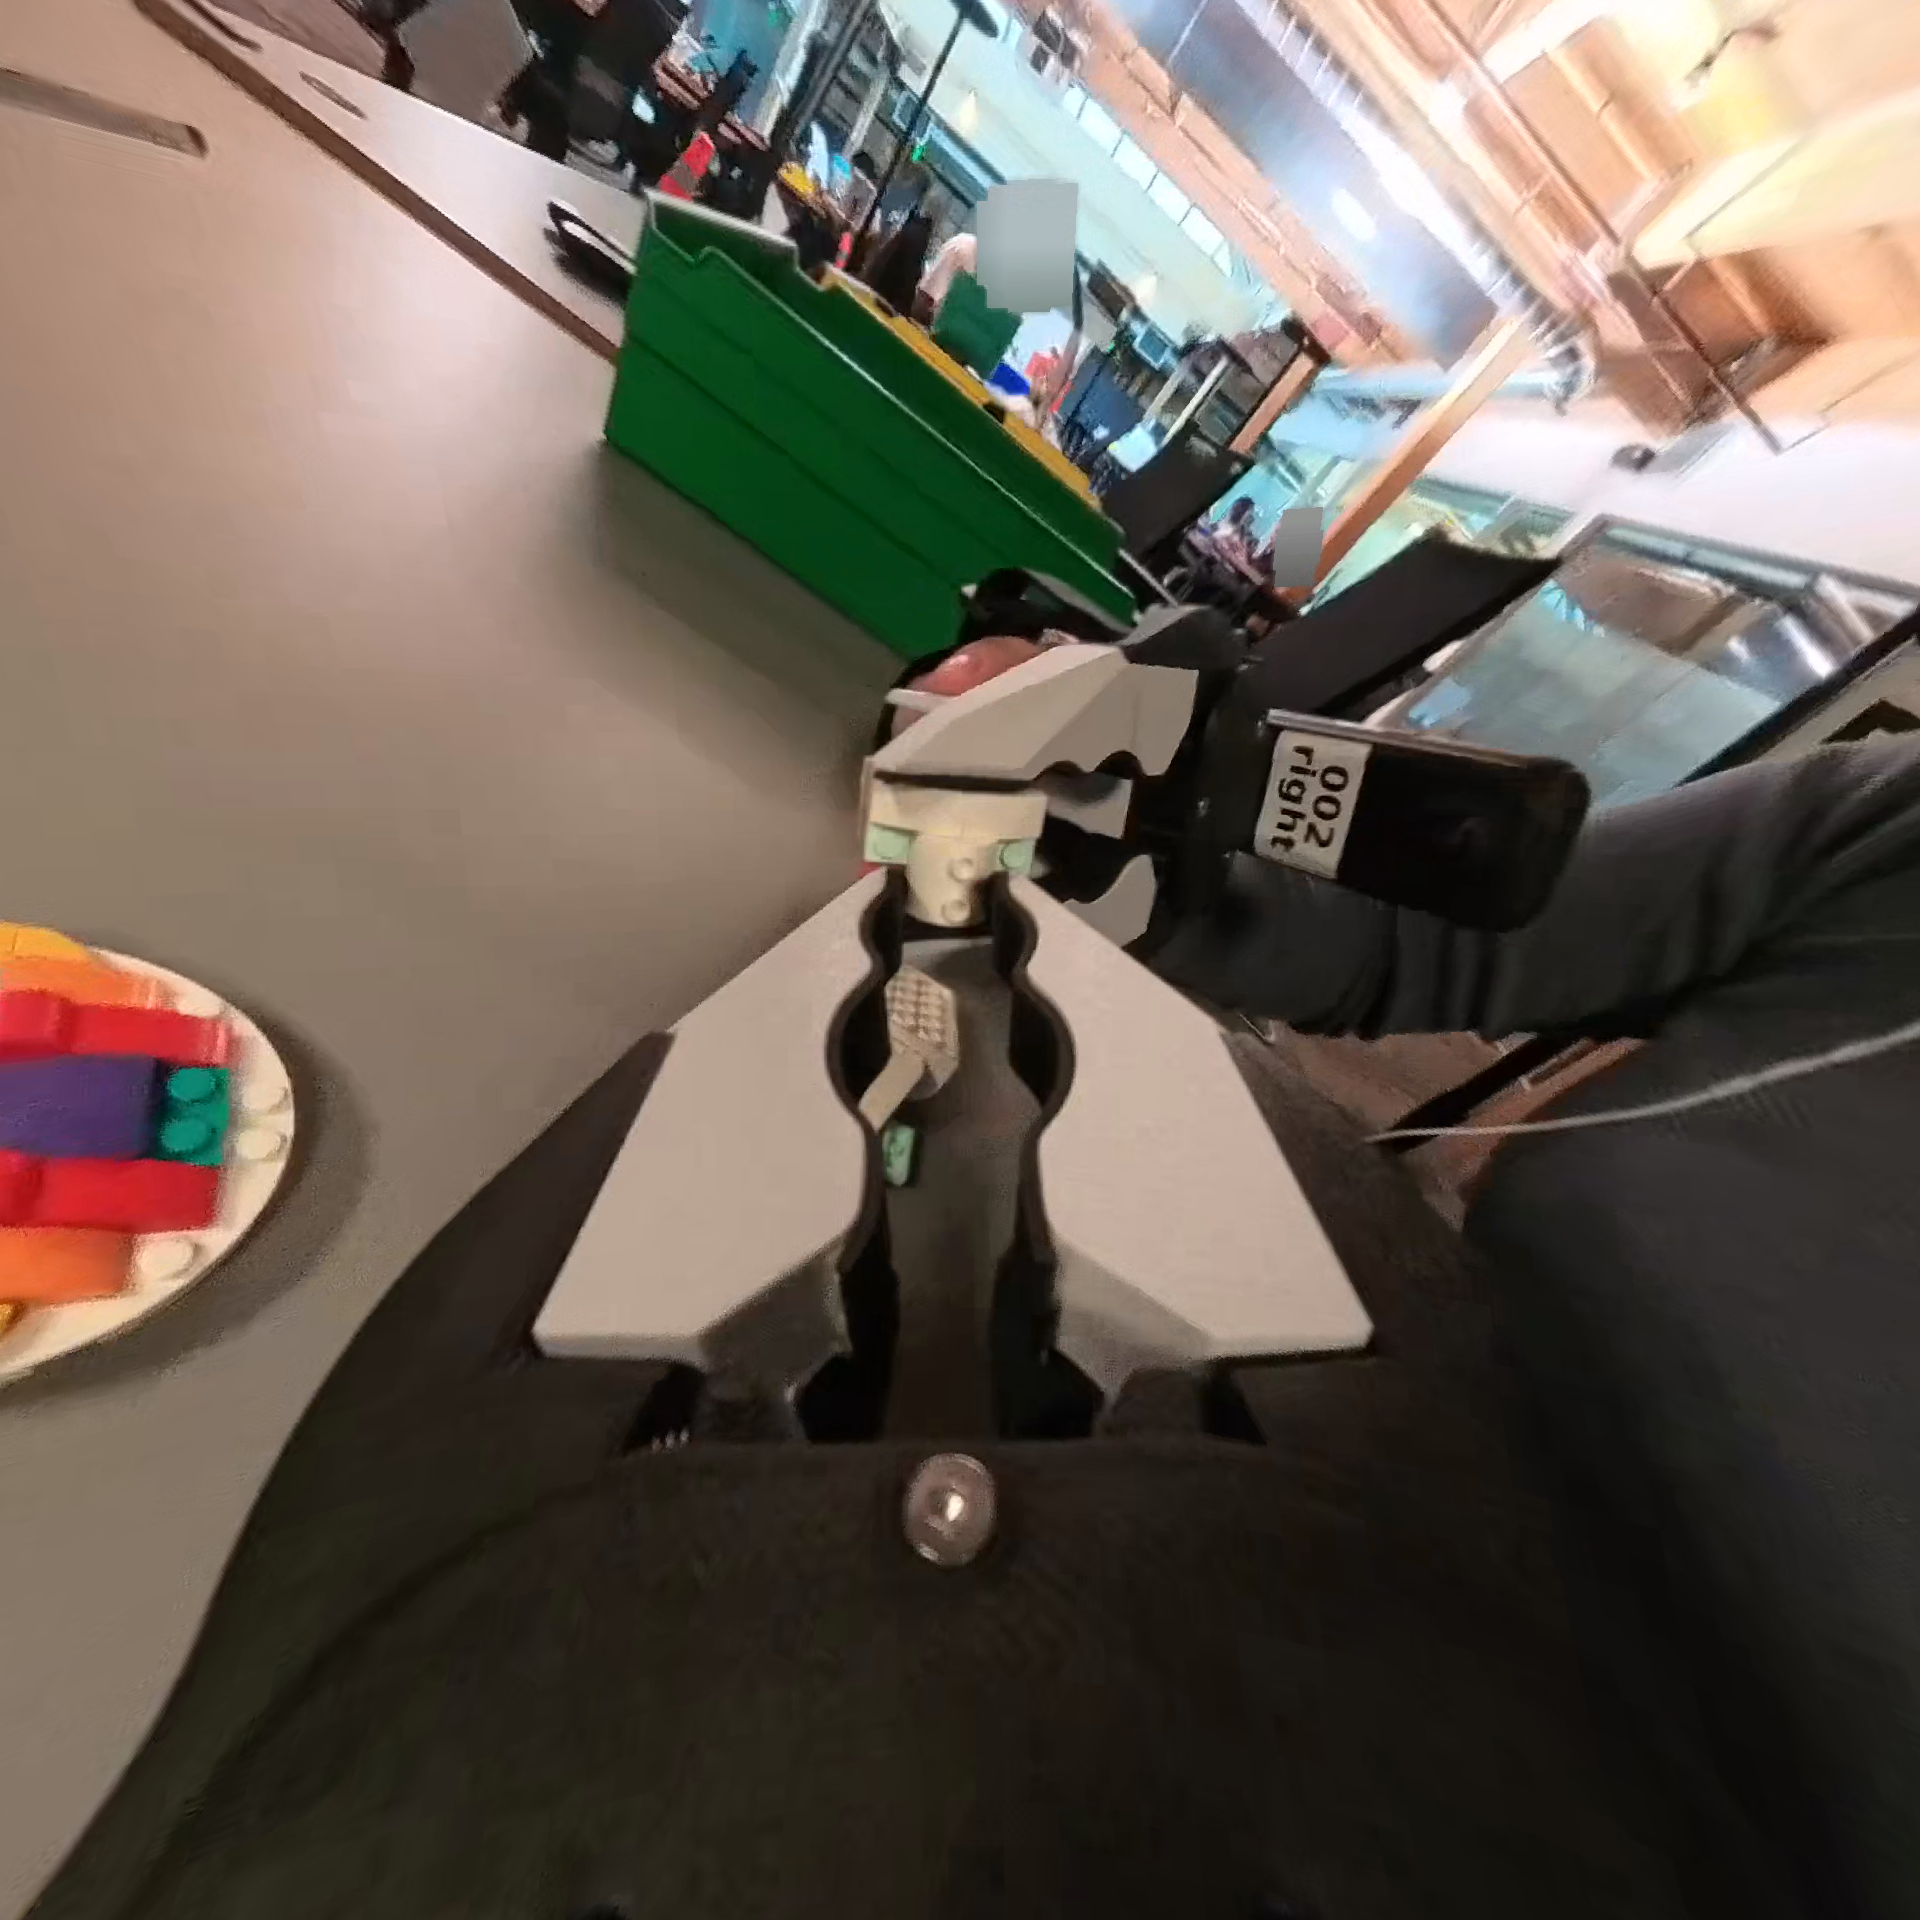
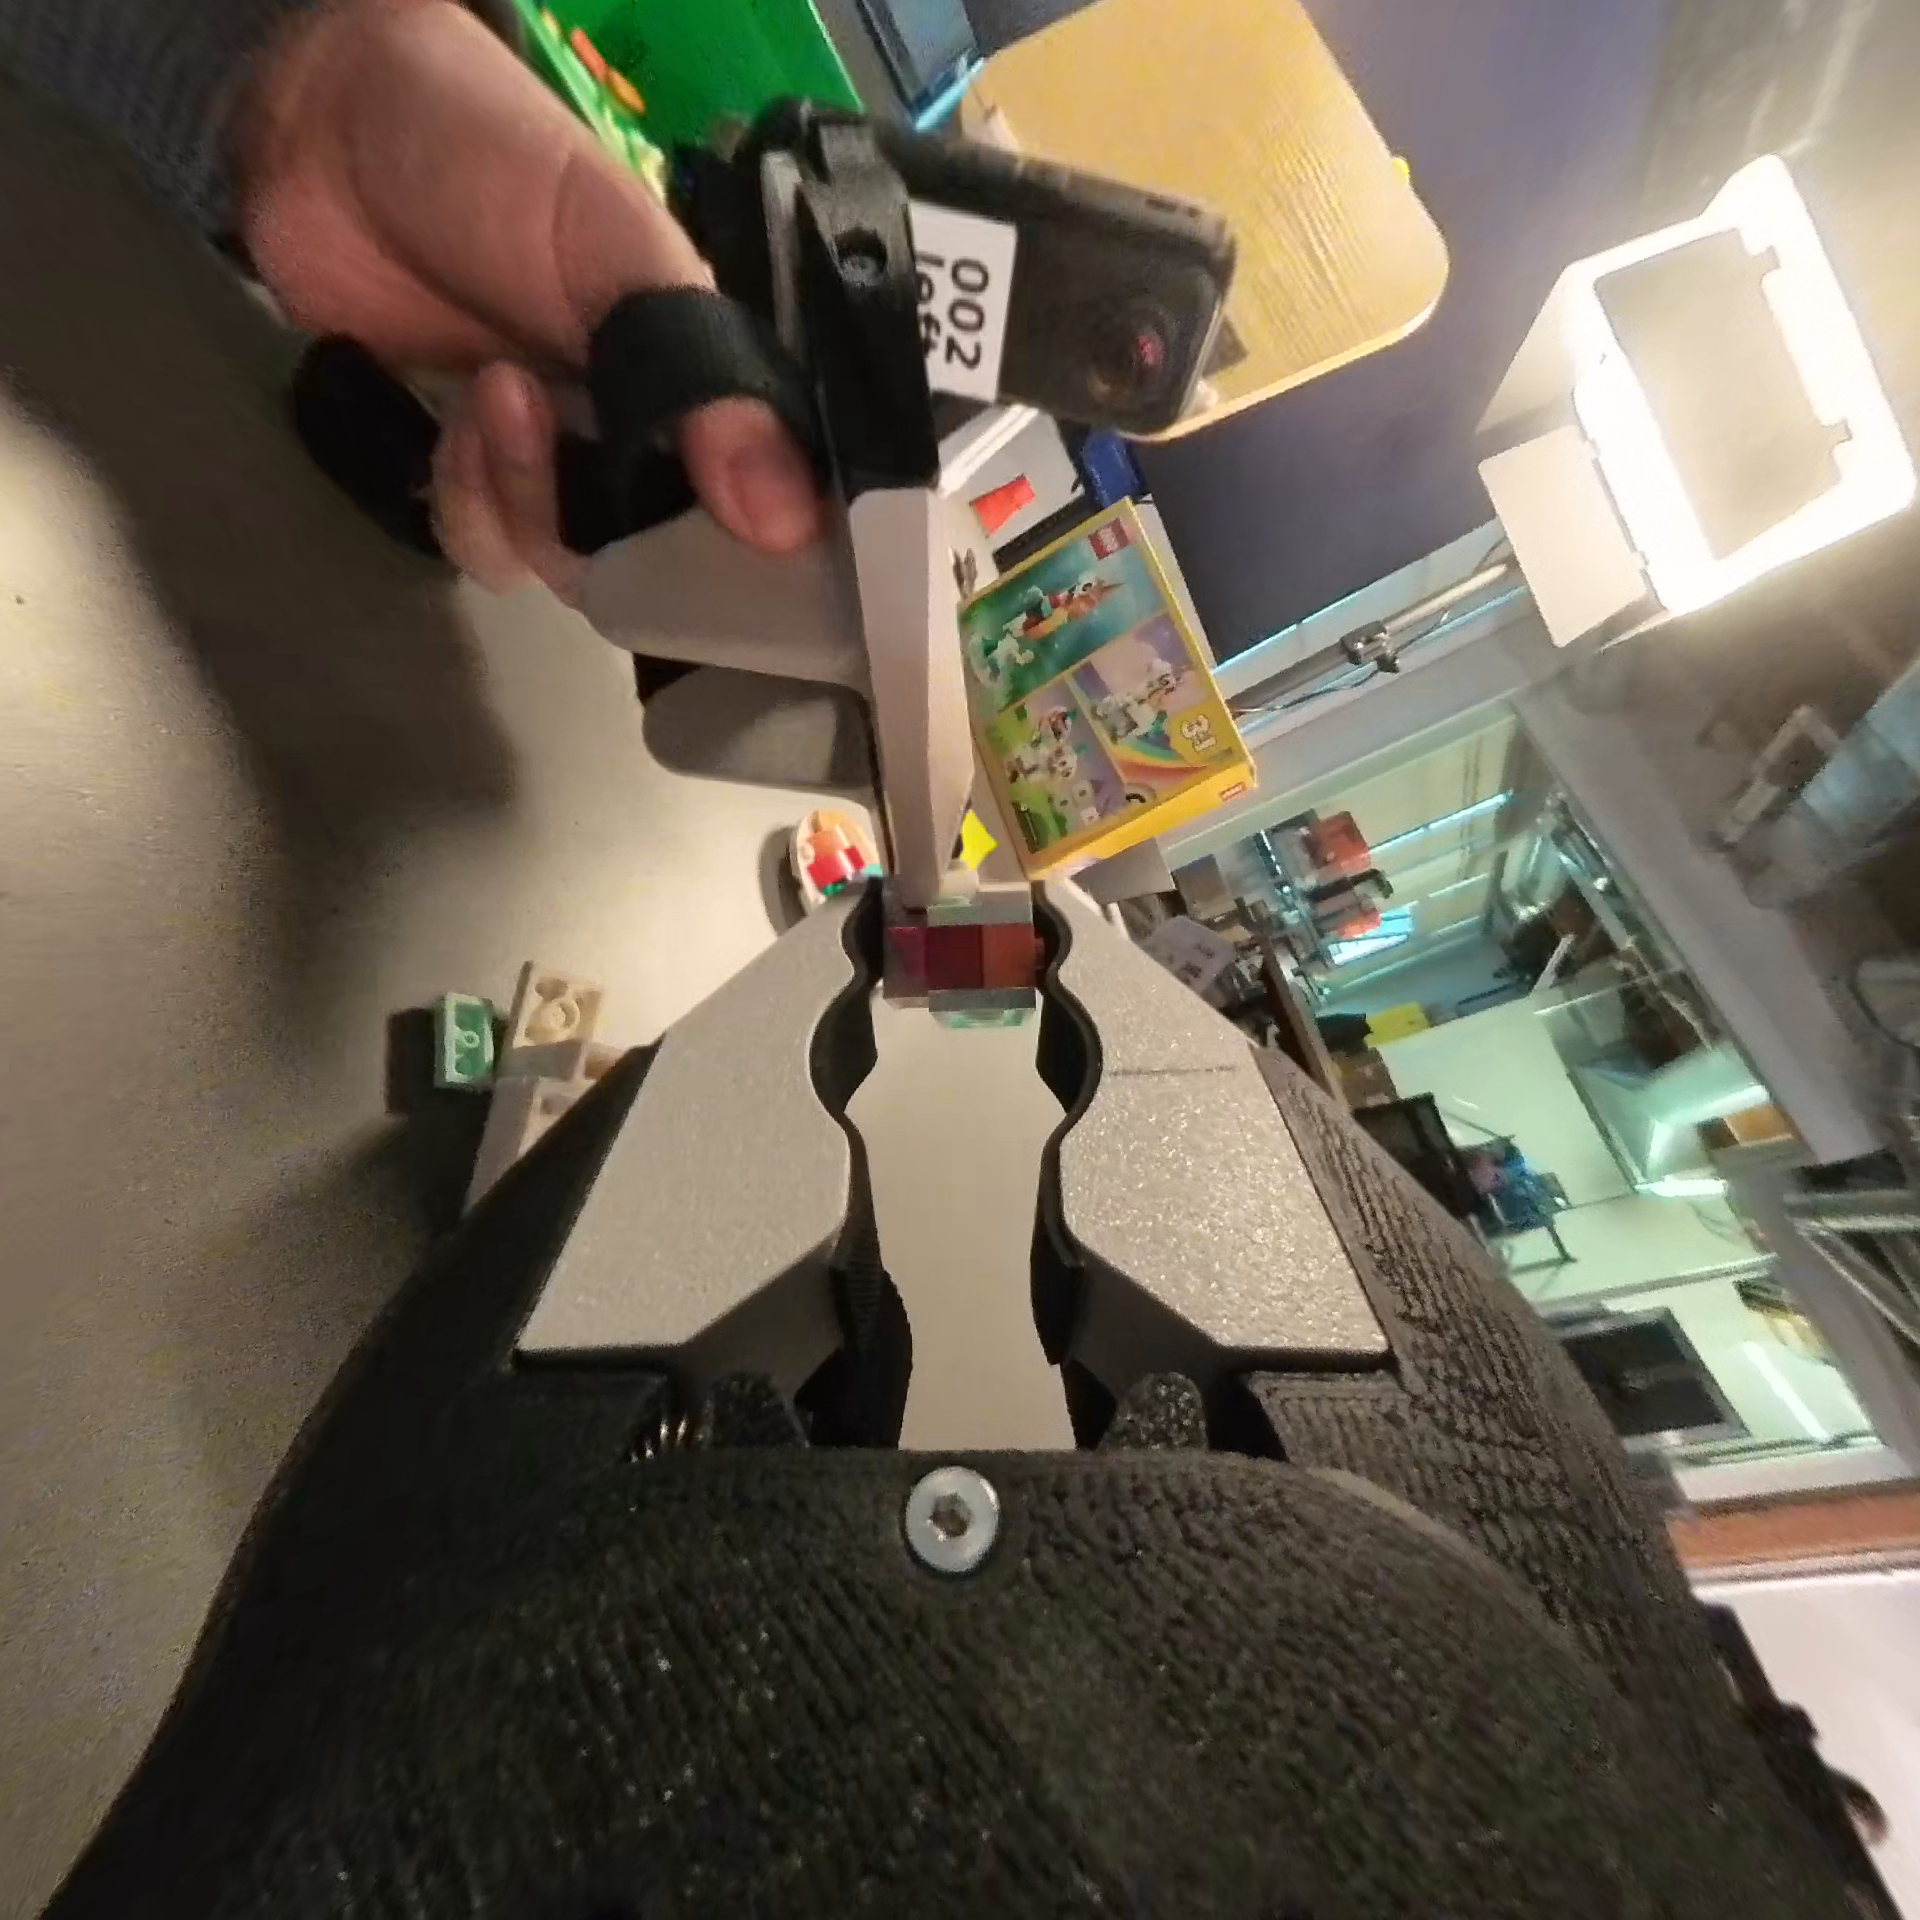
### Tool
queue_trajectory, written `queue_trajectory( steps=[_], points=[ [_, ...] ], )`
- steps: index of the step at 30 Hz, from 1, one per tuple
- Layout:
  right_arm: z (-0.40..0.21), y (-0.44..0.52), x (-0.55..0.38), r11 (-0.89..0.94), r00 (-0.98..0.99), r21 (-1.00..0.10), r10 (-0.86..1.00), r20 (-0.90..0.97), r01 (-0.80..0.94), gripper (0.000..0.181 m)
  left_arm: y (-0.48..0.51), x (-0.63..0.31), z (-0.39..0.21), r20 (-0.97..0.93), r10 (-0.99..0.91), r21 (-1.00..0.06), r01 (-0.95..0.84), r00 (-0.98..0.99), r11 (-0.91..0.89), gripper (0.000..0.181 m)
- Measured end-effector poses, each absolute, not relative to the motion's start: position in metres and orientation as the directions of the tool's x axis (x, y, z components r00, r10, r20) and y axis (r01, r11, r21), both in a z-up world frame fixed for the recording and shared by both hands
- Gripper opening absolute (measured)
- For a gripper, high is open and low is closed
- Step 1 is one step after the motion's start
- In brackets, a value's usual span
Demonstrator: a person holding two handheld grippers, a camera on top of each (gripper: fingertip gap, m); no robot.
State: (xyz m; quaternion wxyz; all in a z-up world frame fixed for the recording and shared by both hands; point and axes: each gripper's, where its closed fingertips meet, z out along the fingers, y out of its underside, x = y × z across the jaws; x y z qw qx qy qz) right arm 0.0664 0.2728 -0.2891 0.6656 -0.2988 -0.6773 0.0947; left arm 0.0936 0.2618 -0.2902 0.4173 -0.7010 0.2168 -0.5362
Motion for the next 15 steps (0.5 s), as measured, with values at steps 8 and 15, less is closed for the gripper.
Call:
queue_trajectory(
  steps=[8, 15],
  points=[
    [-0.291, 0.279, 0.067, 0.808, 0.076, -0.485, 0.490, 0.868, 0.334, 0.025, 0.270, 0.096, -0.295, 0.357, -0.760, -0.914, 0.037, 0.543, -0.403, 0.015],
    [-0.305, 0.282, 0.066, 0.781, 0.036, -0.469, 0.500, 0.865, 0.413, 0.025, 0.269, 0.092, -0.308, 0.391, -0.722, -0.876, -0.010, 0.572, -0.482, 0.014]
  ],
)
